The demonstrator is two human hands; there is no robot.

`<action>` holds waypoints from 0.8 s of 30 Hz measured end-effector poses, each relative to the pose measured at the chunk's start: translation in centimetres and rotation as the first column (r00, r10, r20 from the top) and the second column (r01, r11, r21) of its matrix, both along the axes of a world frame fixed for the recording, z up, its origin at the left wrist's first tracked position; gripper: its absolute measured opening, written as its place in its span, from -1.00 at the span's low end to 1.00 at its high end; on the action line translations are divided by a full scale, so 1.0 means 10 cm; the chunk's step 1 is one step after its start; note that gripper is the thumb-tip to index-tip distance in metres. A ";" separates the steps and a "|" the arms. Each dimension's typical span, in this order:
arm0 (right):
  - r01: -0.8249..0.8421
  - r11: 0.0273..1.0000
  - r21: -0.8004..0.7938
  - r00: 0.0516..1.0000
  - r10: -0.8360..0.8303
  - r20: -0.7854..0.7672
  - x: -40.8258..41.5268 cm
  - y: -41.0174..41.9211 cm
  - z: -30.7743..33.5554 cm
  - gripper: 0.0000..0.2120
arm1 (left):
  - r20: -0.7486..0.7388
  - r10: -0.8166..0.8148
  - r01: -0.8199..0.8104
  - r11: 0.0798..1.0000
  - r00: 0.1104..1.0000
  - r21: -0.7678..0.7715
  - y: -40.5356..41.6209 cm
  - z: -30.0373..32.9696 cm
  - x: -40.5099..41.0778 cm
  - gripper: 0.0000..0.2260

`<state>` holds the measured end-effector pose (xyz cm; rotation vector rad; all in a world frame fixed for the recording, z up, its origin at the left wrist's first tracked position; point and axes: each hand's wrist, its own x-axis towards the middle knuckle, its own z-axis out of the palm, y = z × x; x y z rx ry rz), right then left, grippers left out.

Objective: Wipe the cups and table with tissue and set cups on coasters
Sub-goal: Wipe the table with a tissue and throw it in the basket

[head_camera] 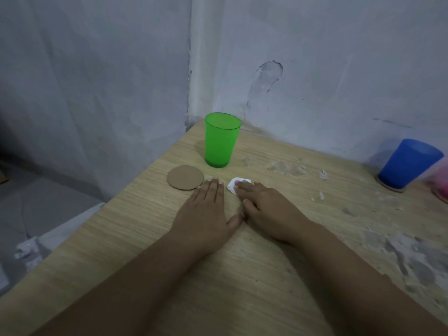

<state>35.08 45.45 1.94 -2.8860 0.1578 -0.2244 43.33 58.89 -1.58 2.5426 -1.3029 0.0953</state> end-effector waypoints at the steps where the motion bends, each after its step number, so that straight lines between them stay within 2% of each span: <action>1: -0.016 1.000 -0.020 1.000 0.015 -0.015 0.09 -0.01 -0.01 -0.60 | 0.002 -0.003 0.003 1.000 1.000 0.002 0.00 0.00 0.00 -0.28; 4: 0.005 0.997 -0.079 0.998 -0.009 -0.056 0.35 -0.07 -0.02 -0.57 | -0.001 -0.004 0.004 1.000 1.000 0.001 0.01 0.01 0.00 -0.27; 8: 0.112 0.985 -0.133 0.988 -0.125 -0.087 0.44 -0.27 0.02 -0.61 | -0.012 0.004 -0.005 1.000 1.000 -0.009 0.01 0.02 0.00 -0.25; 11: 0.165 0.985 -0.053 0.985 -0.168 -0.047 0.22 -0.29 0.06 -0.60 | -0.039 0.006 -0.006 1.000 0.999 0.003 0.01 0.02 0.01 -0.24; 15: 0.113 0.993 -0.028 0.994 -0.114 -0.004 -0.09 -0.11 0.05 -0.66 | -0.029 0.010 -0.010 1.000 1.000 0.008 -0.01 0.01 0.01 -0.25; 19: -0.002 1.000 0.018 1.000 0.002 -0.010 0.03 0.02 0.05 -0.65 | -0.016 0.006 -0.006 1.000 1.000 -0.002 0.00 0.00 0.00 -0.28; 24: 0.077 0.996 -0.053 0.995 -0.080 -0.065 0.31 -0.05 0.03 -0.58 | -0.027 -0.003 0.004 1.000 1.000 0.007 0.01 0.03 0.00 -0.26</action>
